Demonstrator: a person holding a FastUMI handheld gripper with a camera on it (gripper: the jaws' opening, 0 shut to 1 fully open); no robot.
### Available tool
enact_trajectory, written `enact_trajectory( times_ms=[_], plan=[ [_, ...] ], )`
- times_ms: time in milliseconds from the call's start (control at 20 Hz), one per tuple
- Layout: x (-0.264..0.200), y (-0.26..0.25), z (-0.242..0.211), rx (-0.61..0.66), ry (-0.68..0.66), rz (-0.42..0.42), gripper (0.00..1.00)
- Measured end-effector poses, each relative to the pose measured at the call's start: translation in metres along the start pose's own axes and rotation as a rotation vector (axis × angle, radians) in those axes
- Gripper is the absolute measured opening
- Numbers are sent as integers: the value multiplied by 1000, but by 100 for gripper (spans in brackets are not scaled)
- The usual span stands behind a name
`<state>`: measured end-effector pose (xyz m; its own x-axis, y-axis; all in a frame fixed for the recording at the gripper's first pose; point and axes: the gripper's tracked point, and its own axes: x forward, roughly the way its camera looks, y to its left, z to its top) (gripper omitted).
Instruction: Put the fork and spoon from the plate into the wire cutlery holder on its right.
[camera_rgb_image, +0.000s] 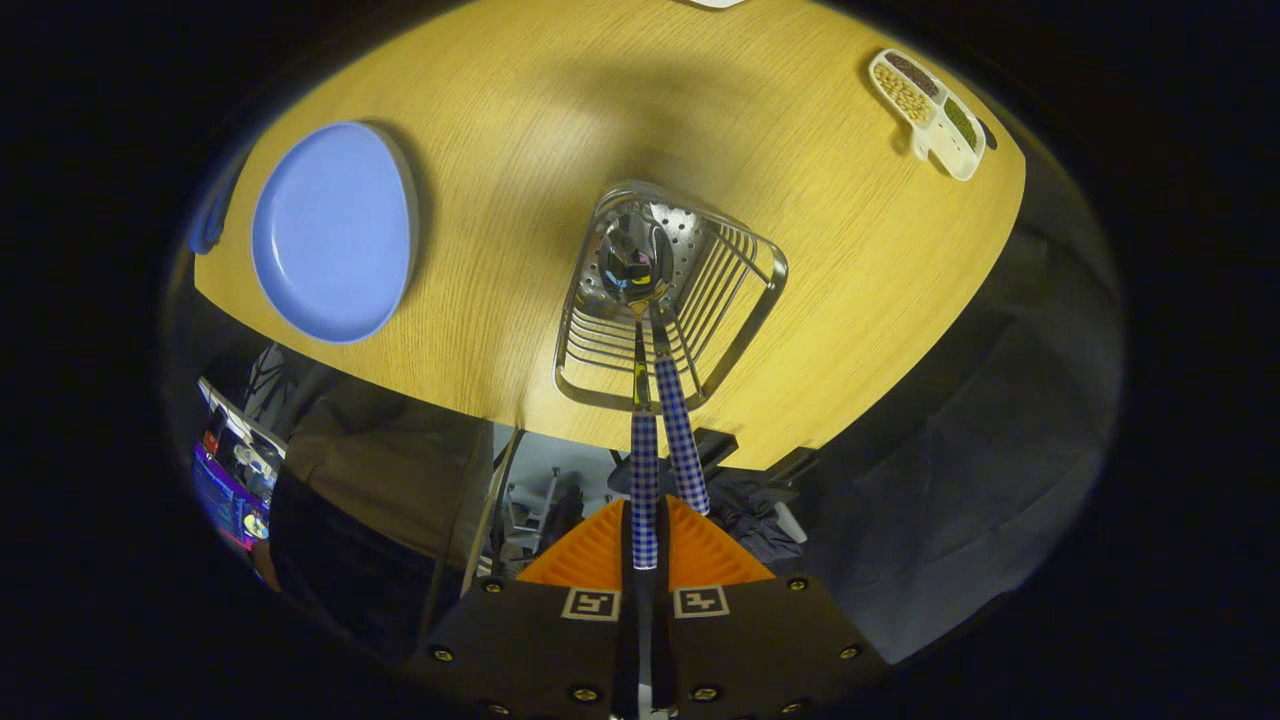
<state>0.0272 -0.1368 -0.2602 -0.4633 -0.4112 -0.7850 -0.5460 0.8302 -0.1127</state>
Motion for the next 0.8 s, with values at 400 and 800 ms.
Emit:
enact_trajectory(
  times_ms=[400, 800],
  plan=[
    [-2, 4, 9, -37, 21, -21, 12],
    [-27, -4, 2, 9, -153, 16, 16]
  ],
)
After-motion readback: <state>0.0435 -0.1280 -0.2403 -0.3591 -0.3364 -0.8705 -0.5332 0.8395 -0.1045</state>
